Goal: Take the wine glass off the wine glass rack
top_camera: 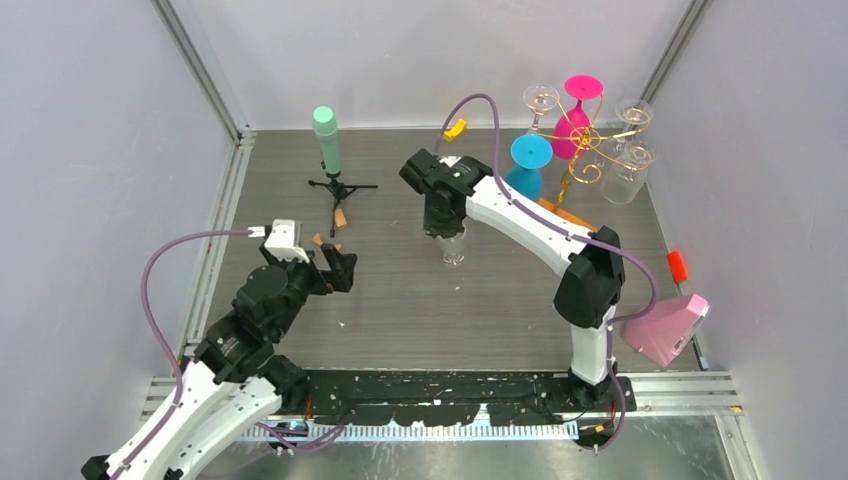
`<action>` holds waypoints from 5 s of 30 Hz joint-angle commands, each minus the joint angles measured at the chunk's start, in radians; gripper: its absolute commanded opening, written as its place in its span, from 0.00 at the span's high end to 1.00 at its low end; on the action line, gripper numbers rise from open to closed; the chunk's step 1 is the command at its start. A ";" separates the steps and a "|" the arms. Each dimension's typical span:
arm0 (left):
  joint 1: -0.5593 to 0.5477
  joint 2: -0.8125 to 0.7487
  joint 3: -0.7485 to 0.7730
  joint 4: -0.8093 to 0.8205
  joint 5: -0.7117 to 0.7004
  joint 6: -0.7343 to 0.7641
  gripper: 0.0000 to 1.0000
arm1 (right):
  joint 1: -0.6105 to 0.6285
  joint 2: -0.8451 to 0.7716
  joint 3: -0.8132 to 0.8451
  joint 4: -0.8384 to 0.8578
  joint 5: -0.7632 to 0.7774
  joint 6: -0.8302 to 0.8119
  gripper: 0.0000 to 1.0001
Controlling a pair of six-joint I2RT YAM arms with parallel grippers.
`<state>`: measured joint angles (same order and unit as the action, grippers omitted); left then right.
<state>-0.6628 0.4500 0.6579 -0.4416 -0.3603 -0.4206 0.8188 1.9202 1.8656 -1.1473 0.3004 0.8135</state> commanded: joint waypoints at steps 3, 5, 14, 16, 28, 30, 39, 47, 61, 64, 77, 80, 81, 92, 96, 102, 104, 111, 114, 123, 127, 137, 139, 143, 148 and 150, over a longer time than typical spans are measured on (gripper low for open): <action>0.000 0.055 -0.004 0.073 -0.007 -0.014 0.00 | -0.043 0.032 0.079 0.028 -0.064 -0.037 1.00; -0.001 0.077 -0.004 0.081 0.002 -0.013 0.00 | -0.068 0.044 0.091 0.025 -0.092 -0.045 0.98; 0.000 0.146 0.002 0.086 0.044 -0.018 0.00 | -0.098 0.113 0.246 -0.059 -0.077 -0.107 0.62; 0.001 0.153 0.002 0.085 0.047 -0.022 0.00 | -0.102 0.123 0.280 -0.064 -0.068 -0.115 0.59; -0.001 0.175 0.018 0.058 0.073 -0.058 0.00 | -0.118 0.074 0.381 -0.004 -0.074 -0.198 0.46; 0.000 0.180 0.028 0.053 0.094 -0.052 0.00 | -0.118 0.039 0.372 0.023 -0.068 -0.204 0.43; -0.001 0.227 0.099 -0.005 0.150 -0.087 0.00 | -0.118 -0.233 0.181 0.221 -0.051 -0.187 0.29; -0.001 0.235 0.161 -0.086 0.196 -0.127 0.00 | -0.118 -0.586 -0.098 0.293 0.049 -0.094 0.22; -0.001 0.298 0.243 -0.176 0.182 -0.206 0.00 | -0.119 -0.867 -0.138 0.121 0.240 0.001 0.24; -0.001 0.295 0.245 -0.173 0.182 -0.198 0.00 | -0.119 -0.922 -0.155 0.105 0.292 0.019 0.24; -0.001 0.283 0.252 -0.131 0.110 -0.134 0.00 | -0.119 -0.887 -0.140 0.127 0.490 -0.072 0.19; -0.001 0.288 0.263 -0.101 0.113 -0.103 0.00 | -0.122 -0.847 -0.151 0.148 0.497 -0.087 0.19; -0.001 0.293 0.270 -0.099 0.112 -0.098 0.00 | -0.130 -0.837 -0.154 0.159 0.484 -0.089 0.19; -0.001 0.301 0.266 -0.047 0.112 -0.081 0.00 | -0.343 -0.824 -0.398 0.388 0.072 0.095 0.19; -0.001 0.307 0.297 -0.098 0.108 -0.086 0.00 | -0.359 -0.852 -0.469 0.480 0.066 0.155 0.20; -0.001 0.283 0.285 -0.092 0.105 -0.091 0.00 | -0.372 -0.855 -0.534 0.539 0.083 0.236 0.20; -0.001 0.280 0.283 -0.088 0.110 -0.095 0.00 | -0.376 -0.862 -0.558 0.567 0.084 0.261 0.21; -0.001 0.283 0.282 -0.084 0.119 -0.099 0.00 | -0.385 -0.862 -0.614 0.639 0.078 0.323 0.24; 0.000 0.282 0.277 -0.082 0.126 -0.105 0.00 | -0.389 -0.862 -0.641 0.687 0.064 0.360 0.26; 0.000 0.285 0.265 -0.061 0.145 -0.105 0.00 | -0.395 -0.905 -0.720 0.763 0.116 0.440 0.48; -0.001 0.292 0.266 -0.059 0.150 -0.108 0.00 | -0.395 -0.929 -0.754 0.798 0.137 0.448 0.50; 0.000 0.291 0.270 -0.058 0.159 -0.121 0.00 | -0.409 -0.915 -0.799 0.898 0.132 0.490 0.50; -0.001 0.291 0.270 -0.058 0.159 -0.122 0.00 | -0.411 -0.910 -0.807 0.919 0.132 0.499 0.55; 0.000 0.292 0.270 -0.058 0.159 -0.128 0.00 | -0.411 -0.903 -0.812 0.960 0.123 0.514 0.69; 0.000 0.291 0.267 -0.055 0.160 -0.134 0.00 | -0.412 -0.889 -0.788 0.960 0.095 0.525 0.80; 0.000 0.289 0.264 -0.053 0.162 -0.136 0.00 | -0.411 -0.892 -0.784 0.959 0.091 0.532 0.87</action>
<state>-0.6628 0.7464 0.9138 -0.5385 -0.2081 -0.5457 0.4110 1.0260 1.0508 -0.2504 0.3817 1.3167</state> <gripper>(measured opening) 0.995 0.186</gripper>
